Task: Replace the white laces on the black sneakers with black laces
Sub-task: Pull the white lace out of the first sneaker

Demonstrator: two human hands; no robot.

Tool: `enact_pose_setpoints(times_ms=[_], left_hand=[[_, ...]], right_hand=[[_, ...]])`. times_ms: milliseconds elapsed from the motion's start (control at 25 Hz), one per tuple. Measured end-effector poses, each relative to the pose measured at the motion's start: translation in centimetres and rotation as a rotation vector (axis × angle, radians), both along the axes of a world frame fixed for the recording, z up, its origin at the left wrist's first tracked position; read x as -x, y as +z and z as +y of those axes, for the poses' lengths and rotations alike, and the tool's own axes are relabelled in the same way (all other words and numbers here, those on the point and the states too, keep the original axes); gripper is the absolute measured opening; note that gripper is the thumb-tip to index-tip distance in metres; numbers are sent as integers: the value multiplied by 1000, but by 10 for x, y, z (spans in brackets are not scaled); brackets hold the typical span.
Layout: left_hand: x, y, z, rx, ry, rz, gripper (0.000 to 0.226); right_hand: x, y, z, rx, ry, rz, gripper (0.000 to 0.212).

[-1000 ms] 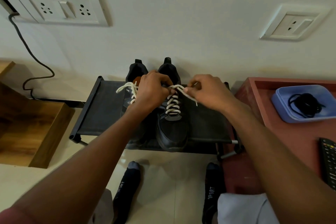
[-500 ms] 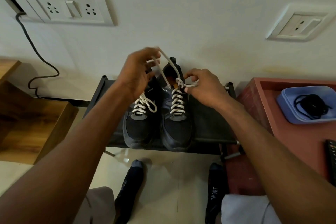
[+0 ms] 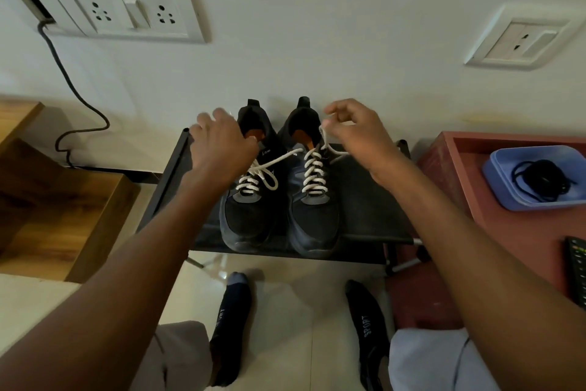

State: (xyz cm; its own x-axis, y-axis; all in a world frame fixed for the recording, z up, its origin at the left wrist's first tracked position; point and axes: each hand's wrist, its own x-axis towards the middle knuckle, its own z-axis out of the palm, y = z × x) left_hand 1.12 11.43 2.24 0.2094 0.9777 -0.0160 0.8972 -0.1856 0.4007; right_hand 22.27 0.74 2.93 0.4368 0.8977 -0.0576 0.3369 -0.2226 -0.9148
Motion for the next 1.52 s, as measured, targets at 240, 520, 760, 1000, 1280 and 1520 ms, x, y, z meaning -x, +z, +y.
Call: enact_pose_setpoints(times_ms=[240,520,760,1000,1280,1520], left_hand=[[-37,-20,-21,137,-605,157,80],[-28,-33,1,169,-660,166,89],[-18,-30,13,159,-656,-9,48],[-46,-29,-7,4,-465,-100,18],[-51,-30,-9,327,-239,-503,6],[-43,-22,-3,508,-225,-693,10]], right_hand=[[6,-24,0,146,137,-410,23],[6,-33,-3,257,228,-263,61],[20,-36,2,213,146,-244,45],[-10,-19,-4,255,-174,-445,10],[8,-23,-4,215,261,-414,63],[-3,-34,-4,290,256,-427,62]])
